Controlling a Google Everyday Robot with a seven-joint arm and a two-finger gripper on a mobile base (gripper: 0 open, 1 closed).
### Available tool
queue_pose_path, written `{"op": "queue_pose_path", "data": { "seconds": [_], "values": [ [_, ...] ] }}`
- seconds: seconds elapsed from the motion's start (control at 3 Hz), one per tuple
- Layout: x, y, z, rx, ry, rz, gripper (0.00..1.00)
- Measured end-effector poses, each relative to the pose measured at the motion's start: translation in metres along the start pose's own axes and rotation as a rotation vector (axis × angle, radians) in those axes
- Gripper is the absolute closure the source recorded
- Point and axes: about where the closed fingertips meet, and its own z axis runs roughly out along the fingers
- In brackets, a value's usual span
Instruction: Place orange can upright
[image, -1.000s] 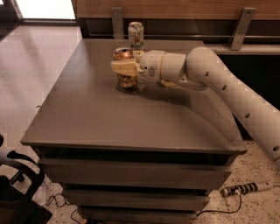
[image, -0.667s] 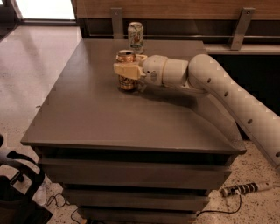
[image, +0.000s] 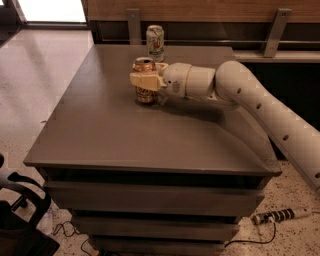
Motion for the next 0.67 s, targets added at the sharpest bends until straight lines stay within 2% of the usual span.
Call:
{"op": "queue_pose_path", "data": {
  "seconds": [0.67],
  "values": [
    [-0.0002, 0.0001, 0.0002, 0.0, 0.0, 0.0, 0.35]
  ]
}}
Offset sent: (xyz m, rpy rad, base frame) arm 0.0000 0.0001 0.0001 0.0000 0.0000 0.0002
